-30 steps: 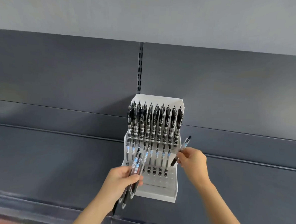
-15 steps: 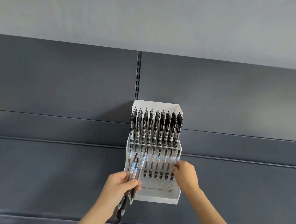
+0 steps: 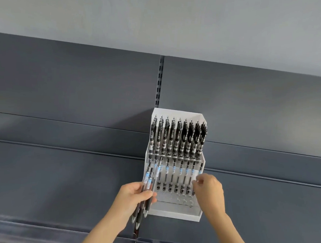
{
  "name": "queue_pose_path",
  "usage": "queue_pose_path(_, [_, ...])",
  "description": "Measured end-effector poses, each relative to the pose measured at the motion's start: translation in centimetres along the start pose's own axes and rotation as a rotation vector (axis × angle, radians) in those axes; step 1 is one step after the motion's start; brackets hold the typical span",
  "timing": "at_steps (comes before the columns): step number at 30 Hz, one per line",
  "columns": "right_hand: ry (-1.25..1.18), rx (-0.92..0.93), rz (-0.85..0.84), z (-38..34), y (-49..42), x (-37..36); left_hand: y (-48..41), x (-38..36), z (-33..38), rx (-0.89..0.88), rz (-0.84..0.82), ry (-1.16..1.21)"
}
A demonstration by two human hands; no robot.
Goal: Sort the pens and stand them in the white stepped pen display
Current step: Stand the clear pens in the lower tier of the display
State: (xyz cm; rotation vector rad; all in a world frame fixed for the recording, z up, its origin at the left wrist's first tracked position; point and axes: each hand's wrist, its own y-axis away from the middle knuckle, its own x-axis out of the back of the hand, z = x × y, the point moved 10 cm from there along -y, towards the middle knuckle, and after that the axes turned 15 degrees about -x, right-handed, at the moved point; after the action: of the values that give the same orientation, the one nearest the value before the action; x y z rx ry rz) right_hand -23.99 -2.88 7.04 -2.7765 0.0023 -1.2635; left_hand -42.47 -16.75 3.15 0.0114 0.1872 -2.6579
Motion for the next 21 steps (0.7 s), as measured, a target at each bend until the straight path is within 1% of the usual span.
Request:
queue_pose_path(2, [-0.14,0.09,-0.097,-2.7,2.1,-0.4,0.1,0.0,0.0,0.011,-0.009,0.03])
queue_pose_path(6, [-0.321,0.144,-0.37,-6.8,4.7,-2.4,0.2,0.1,0.1,0.027,-0.011,0.09])
queue_pose_path(9, [-0.391,0.117,-0.533,-7.9,5.5,-4.1,0.4,0.3,0.2,0.028,-0.033,0.082])
queue_pose_path(11, [-0.367,0.115,-0.599,-8.5,6.0,-5.2,0.5,0.5,0.1,0.032,-0.041,0.069])
queue_pose_path(13, [-0.336,0.11,-0.589,-8.8,6.0,-5.5,0.7,1.0,0.0,0.032,-0.033,0.069])
queue_pose_path(15, [-0.34,0.112,-0.544,-9.1,5.7,-5.3,0.8,1.9,-0.1,0.029,0.006,0.091])
queue_pose_path(18, [-0.346,0.117,-0.367,-9.2,4.5,-3.8,1.1,3.8,-0.8,0.06,0.094,0.076])
queue_pose_path(21, [-0.326,0.117,-0.214,-9.1,3.5,-2.9,1.2,4.7,-1.0,0.066,0.095,0.034])
